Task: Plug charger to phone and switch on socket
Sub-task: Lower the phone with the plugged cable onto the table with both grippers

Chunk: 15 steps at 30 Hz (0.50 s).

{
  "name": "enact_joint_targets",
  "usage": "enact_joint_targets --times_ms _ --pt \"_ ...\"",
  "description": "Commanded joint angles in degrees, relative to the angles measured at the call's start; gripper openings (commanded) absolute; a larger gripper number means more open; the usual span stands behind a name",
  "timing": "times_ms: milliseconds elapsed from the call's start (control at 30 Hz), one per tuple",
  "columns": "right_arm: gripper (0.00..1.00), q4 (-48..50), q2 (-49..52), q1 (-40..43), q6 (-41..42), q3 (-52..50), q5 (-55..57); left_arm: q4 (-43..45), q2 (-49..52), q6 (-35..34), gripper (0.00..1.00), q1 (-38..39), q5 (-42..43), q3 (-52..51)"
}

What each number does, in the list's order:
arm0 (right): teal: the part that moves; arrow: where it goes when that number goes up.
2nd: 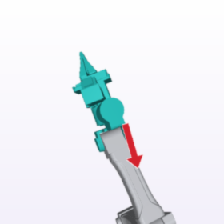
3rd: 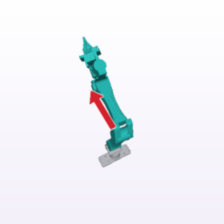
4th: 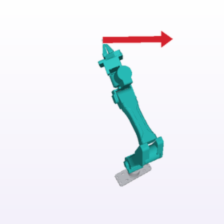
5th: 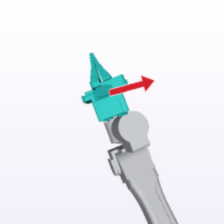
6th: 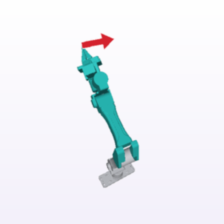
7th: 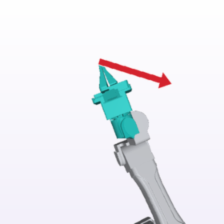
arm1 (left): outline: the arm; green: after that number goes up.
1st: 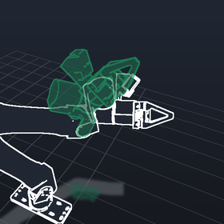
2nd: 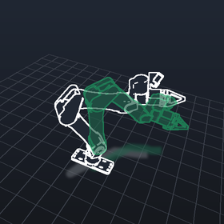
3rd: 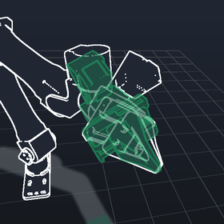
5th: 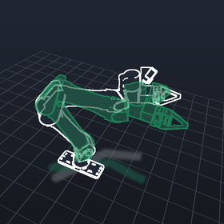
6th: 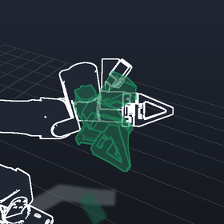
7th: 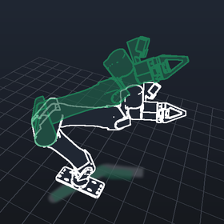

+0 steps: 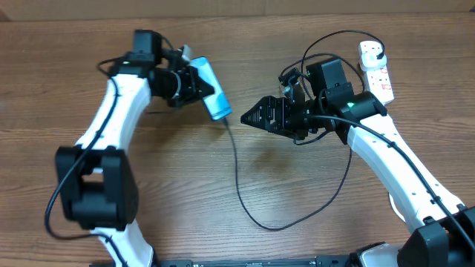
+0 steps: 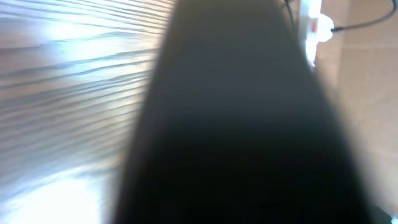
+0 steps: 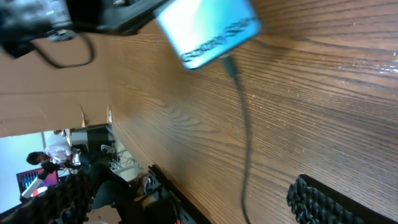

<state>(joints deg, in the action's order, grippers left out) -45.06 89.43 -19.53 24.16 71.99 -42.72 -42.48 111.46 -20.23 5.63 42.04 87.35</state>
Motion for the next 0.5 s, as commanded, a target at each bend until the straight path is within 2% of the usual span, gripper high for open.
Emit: enact_joint_targets --times_ms 0,300,467 --pt "1.00 -0.6 0.2 0.1 -0.4 1.0 0.7 3.1 4.1 -1.9 0.04 2.4 8.5 0.1" --pt "1.00 -1.8 0.2 0.1 -0.6 1.0 0.7 12.7 13.1 -5.7 0.04 4.7 8.4 0.1" --pt "1.00 -1.8 0.2 0.1 -0.6 1.0 0.7 16.2 15.8 -10.1 0.04 5.3 8.2 0.1"
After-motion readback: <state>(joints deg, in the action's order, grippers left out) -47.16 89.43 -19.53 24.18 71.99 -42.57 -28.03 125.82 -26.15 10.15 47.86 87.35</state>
